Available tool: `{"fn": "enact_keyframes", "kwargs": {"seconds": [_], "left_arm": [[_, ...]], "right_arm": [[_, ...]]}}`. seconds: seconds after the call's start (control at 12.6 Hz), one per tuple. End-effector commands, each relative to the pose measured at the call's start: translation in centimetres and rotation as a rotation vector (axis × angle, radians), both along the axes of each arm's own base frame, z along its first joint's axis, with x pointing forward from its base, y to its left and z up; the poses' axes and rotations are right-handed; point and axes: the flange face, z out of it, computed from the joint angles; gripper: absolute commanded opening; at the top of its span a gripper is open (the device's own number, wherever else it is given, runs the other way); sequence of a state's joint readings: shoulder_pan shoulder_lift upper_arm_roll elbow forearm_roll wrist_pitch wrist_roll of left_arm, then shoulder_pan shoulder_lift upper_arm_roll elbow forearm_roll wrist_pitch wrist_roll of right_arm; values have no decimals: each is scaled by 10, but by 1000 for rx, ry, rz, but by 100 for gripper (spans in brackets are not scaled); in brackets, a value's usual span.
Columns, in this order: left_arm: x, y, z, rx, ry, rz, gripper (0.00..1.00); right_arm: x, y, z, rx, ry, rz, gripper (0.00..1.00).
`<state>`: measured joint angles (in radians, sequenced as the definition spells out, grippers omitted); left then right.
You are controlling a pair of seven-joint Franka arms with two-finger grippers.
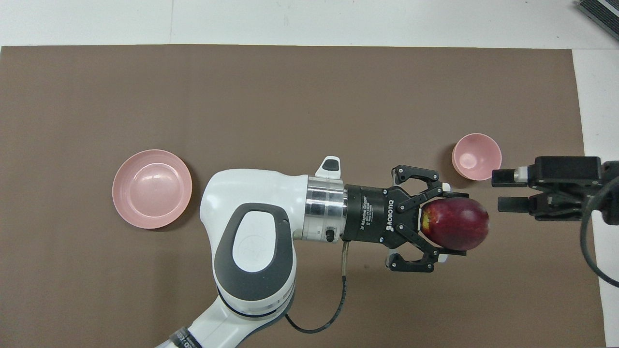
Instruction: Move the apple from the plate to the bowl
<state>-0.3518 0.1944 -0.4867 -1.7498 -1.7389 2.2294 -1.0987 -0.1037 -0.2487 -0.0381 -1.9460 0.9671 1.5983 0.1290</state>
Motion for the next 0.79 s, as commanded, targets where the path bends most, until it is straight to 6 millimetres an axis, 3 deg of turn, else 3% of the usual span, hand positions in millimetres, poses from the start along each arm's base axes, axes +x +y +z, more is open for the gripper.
{"fn": "enact_keyframes", "kwargs": {"seconds": [0.0, 0.24, 0.56, 0.71], "left_arm": [[-12, -20, 9, -10, 21, 45, 0], [-25, -38, 18, -23, 44, 79, 0], [-19, -58, 20, -34, 71, 132, 0], [-19, -58, 21, -35, 70, 138, 0]], "right_arm": [[-11, 8, 1, 23, -2, -19, 100], [-15, 14, 0, 16, 9, 7, 100], [-21, 19, -2, 16, 40, 56, 100], [-24, 18, -3, 19, 53, 74, 100]]}}
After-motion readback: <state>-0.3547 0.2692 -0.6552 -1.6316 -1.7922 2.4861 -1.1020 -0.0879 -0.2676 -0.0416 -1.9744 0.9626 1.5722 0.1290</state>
